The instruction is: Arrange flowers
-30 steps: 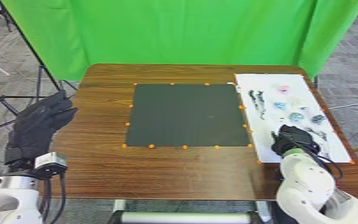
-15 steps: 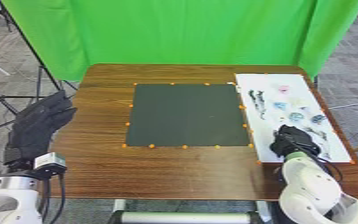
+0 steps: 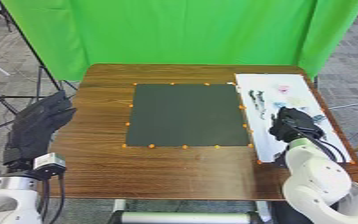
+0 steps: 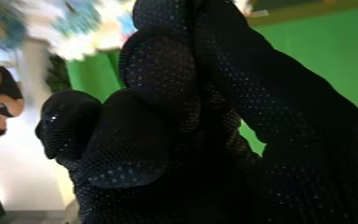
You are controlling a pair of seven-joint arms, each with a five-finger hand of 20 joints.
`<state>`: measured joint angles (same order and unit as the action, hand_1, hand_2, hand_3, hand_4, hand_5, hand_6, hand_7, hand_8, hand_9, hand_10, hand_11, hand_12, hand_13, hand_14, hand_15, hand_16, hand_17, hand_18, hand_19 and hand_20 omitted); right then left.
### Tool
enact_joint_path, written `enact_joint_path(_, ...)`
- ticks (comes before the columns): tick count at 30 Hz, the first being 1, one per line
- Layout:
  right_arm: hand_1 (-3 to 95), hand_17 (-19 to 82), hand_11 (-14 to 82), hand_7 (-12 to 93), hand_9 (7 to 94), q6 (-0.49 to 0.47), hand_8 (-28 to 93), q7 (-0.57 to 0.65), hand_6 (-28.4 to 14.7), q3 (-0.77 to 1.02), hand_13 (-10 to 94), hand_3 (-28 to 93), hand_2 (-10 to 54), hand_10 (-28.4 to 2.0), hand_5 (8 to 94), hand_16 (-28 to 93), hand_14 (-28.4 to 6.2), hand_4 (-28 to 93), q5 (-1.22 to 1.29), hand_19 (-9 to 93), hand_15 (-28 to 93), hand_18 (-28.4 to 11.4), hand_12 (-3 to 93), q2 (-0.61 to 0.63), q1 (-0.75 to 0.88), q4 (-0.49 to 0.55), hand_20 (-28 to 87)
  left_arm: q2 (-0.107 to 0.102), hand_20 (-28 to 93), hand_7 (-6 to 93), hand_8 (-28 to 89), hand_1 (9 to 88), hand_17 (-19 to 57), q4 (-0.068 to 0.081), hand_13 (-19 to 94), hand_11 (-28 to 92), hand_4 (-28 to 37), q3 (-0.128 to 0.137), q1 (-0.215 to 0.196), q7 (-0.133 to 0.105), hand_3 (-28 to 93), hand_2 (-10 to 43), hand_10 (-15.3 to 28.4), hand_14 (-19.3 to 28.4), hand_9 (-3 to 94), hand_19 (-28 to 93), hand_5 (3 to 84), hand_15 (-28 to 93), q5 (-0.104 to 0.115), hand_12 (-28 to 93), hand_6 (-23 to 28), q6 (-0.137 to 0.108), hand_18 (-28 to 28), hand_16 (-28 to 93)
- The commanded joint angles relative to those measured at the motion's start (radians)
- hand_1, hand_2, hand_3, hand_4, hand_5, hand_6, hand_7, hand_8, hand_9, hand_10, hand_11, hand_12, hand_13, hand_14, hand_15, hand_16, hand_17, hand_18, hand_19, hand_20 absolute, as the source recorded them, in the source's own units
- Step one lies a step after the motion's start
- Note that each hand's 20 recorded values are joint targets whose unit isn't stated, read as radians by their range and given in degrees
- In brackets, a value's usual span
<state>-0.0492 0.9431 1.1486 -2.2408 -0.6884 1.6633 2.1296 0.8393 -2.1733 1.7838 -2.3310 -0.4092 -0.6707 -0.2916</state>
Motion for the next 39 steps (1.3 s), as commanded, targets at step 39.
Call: enact_joint_path(39, 52.4, 55, 51.0, 29, 86.7, -0.302, 28, -0.325, -4.8, -0.385, 85, 78, -9.5, -13.1, 85.2, 29, -6.1, -22, -0.251, 93, 78, -23.3, 31.4, -0.678, -0.330, -0.278, 39, 0.097, -3, 11.4, -9, 25.0, -8.9, 0.017, 22, 31, -18.8, -0.026, 0.086, 0.106, 81, 6.1, 20.7, 27.6, 34.8, 62, 40.9, 61, -0.062, 7, 10.7, 0.057, 23.8, -16)
